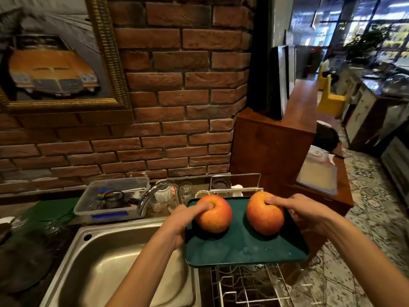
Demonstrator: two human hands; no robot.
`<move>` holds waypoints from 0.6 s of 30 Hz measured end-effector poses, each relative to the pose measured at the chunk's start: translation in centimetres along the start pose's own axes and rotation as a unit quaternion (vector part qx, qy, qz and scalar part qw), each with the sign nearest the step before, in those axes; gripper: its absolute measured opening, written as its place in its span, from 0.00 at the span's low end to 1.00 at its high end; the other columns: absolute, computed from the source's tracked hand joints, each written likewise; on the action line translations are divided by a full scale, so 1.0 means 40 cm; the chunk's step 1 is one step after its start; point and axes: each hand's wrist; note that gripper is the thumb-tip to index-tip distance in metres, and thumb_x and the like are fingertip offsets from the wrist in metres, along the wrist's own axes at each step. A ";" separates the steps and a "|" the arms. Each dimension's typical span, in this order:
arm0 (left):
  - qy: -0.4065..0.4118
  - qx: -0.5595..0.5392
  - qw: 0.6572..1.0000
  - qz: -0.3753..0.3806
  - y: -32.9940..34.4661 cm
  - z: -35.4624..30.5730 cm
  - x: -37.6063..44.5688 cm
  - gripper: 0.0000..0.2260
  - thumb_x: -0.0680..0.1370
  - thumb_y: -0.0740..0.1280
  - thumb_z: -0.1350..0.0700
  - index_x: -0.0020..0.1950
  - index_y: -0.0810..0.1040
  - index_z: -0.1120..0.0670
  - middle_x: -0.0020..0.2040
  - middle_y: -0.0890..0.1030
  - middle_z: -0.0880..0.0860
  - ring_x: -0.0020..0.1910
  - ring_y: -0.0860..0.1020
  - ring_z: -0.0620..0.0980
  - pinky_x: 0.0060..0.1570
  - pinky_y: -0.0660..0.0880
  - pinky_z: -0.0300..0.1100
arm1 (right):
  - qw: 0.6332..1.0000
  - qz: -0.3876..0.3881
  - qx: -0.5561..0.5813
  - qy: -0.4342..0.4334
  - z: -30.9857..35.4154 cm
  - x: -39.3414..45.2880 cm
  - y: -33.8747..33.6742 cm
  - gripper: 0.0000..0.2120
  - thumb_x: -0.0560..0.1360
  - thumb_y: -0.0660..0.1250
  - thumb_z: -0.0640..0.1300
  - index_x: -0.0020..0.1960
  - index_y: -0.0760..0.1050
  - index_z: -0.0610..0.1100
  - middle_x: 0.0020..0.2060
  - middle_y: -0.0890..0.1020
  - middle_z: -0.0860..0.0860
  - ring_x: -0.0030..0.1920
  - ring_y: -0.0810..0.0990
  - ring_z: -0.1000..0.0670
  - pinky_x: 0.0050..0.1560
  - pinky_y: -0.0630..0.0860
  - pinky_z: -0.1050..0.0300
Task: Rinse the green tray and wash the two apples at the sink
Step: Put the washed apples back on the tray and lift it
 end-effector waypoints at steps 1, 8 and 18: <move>-0.002 -0.004 1.000 0.001 0.010 0.004 0.008 0.35 0.62 0.82 0.46 0.61 0.68 0.55 0.55 0.75 0.57 0.53 0.80 0.58 0.50 0.83 0.56 | 1.000 0.000 -0.003 0.001 -0.005 0.010 -0.009 0.61 0.46 0.80 0.69 0.70 0.67 0.39 0.64 0.75 0.39 0.59 0.78 0.37 0.61 0.76 0.33; -0.009 -0.027 1.000 -0.007 0.063 0.039 0.046 0.31 0.65 0.81 0.49 0.59 0.67 0.53 0.56 0.74 0.56 0.56 0.79 0.58 0.55 0.82 0.57 | 1.000 0.009 -0.017 0.009 -0.036 0.064 -0.038 0.59 0.47 0.81 0.69 0.68 0.70 0.37 0.57 0.78 0.41 0.50 0.80 0.42 0.38 0.77 0.48; -0.032 -0.047 0.998 0.003 0.099 0.066 0.074 0.33 0.66 0.82 0.51 0.63 0.66 0.54 0.62 0.73 0.59 0.56 0.80 0.59 0.50 0.84 0.53 | 0.999 0.025 -0.009 0.028 -0.081 0.110 -0.053 0.57 0.52 0.77 0.66 0.71 0.67 0.36 0.44 0.74 0.44 0.43 0.77 0.45 0.35 0.74 0.53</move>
Point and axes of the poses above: each hand's wrist, its own x-axis towards the middle knuckle, its own y-axis out of the palm, z = x × y
